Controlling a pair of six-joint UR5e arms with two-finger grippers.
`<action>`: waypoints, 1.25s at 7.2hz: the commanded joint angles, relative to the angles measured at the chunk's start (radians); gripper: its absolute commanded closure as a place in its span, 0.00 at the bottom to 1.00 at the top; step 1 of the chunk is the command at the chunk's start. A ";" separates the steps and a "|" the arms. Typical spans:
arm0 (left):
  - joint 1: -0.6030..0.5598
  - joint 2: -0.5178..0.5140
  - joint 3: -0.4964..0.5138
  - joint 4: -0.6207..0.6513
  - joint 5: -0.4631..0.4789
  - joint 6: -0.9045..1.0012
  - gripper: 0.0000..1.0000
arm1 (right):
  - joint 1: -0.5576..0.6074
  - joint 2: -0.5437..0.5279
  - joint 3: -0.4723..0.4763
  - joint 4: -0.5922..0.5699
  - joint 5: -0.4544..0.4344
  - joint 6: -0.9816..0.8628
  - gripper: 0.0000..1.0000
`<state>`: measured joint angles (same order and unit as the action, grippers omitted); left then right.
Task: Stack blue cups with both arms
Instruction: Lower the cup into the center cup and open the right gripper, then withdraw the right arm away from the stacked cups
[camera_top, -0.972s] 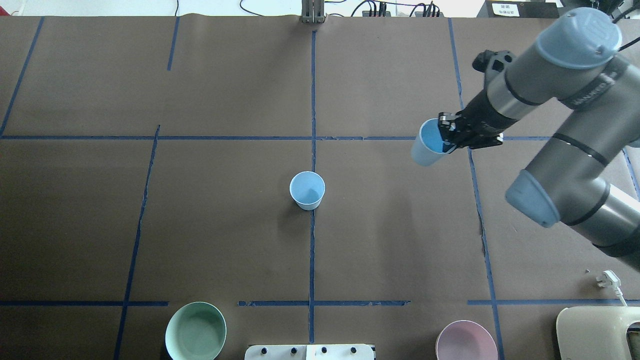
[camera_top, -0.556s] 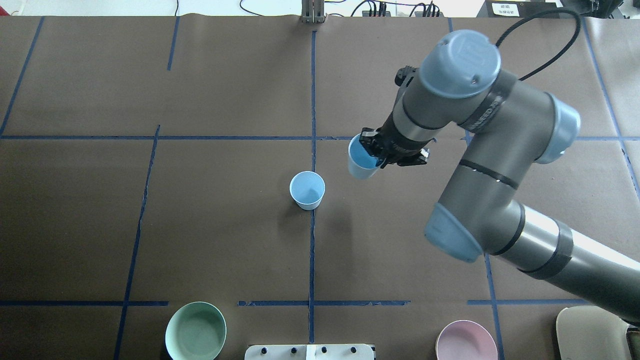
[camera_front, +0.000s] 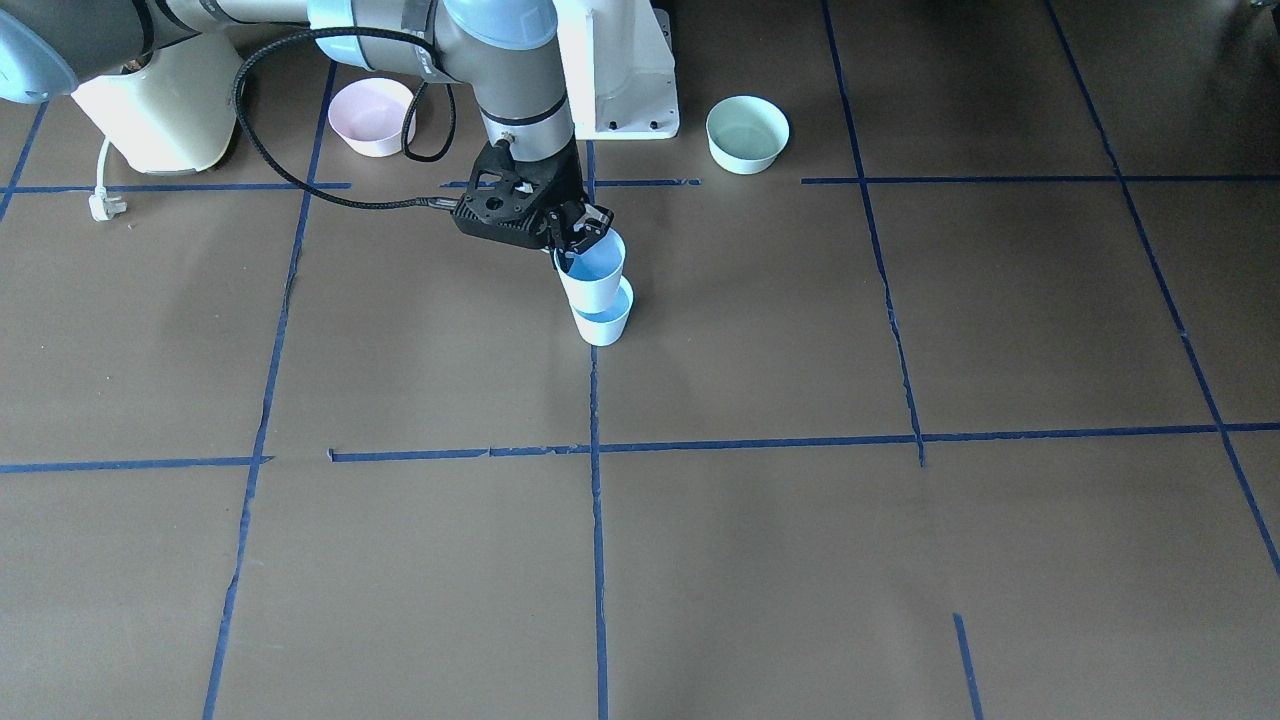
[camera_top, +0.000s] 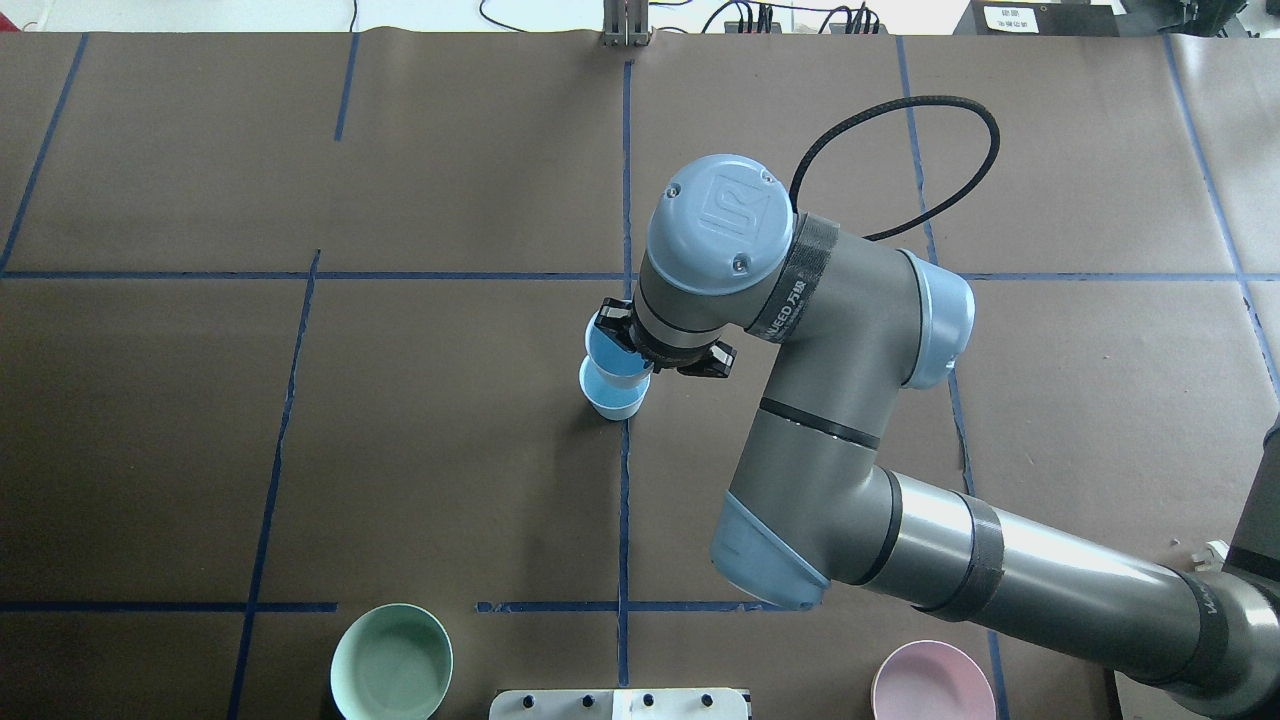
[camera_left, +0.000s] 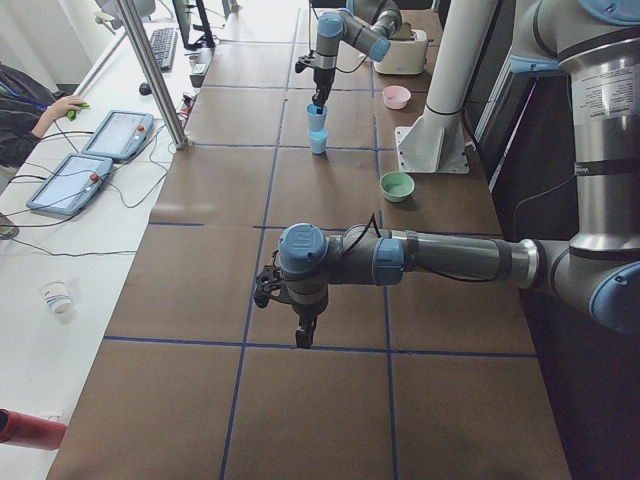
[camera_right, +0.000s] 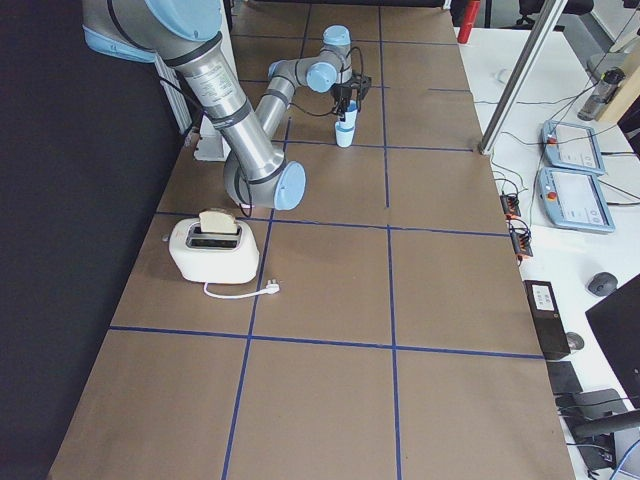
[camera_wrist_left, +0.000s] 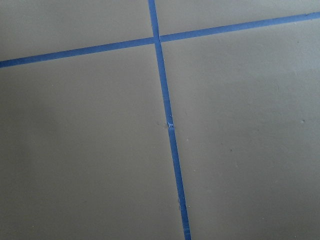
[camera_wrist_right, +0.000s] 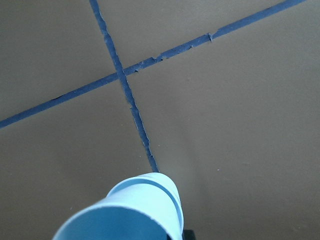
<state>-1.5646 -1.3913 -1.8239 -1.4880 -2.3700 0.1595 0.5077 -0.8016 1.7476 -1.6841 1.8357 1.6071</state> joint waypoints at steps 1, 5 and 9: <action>0.000 0.000 -0.002 0.000 -0.002 0.000 0.00 | -0.008 0.015 -0.026 0.001 -0.012 0.001 0.99; 0.000 -0.002 0.000 0.000 0.000 -0.002 0.00 | -0.032 0.007 -0.020 0.003 -0.003 -0.019 0.00; 0.003 -0.003 0.023 0.005 0.006 0.000 0.00 | 0.362 -0.204 -0.020 0.001 0.362 -0.602 0.00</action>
<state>-1.5632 -1.3931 -1.8087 -1.4858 -2.3644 0.1621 0.7209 -0.9109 1.7272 -1.6823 2.0744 1.2455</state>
